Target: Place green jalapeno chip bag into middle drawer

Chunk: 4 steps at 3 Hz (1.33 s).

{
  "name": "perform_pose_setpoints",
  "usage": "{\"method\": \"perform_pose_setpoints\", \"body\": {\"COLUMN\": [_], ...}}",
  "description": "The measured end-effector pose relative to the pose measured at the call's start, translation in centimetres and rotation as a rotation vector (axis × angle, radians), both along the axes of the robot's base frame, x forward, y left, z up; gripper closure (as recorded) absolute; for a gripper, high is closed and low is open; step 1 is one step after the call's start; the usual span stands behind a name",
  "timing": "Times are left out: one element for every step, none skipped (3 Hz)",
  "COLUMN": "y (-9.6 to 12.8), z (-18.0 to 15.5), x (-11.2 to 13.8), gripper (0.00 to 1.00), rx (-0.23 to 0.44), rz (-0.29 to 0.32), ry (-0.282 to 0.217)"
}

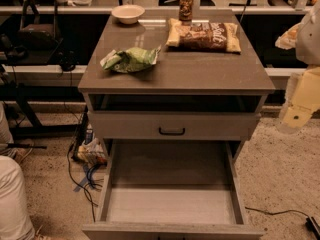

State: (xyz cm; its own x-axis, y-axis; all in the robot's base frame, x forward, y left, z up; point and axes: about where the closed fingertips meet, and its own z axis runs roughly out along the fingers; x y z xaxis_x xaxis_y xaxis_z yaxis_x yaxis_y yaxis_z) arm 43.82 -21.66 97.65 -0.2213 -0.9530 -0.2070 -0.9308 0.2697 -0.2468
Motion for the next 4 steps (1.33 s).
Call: {"method": "perform_pose_setpoints", "body": {"y": [0.0,0.4,2.7,5.8], "z": [0.0,-0.4,-1.5,-2.6], "x": [0.0,1.8,8.8,15.9], "gripper": [0.00,0.00,0.00,0.00], "rx": [0.000,0.069,0.202,0.305], "rz": [0.000,-0.021,-0.065,-0.128], "ry": [0.000,-0.034,-0.107,-0.178]}}
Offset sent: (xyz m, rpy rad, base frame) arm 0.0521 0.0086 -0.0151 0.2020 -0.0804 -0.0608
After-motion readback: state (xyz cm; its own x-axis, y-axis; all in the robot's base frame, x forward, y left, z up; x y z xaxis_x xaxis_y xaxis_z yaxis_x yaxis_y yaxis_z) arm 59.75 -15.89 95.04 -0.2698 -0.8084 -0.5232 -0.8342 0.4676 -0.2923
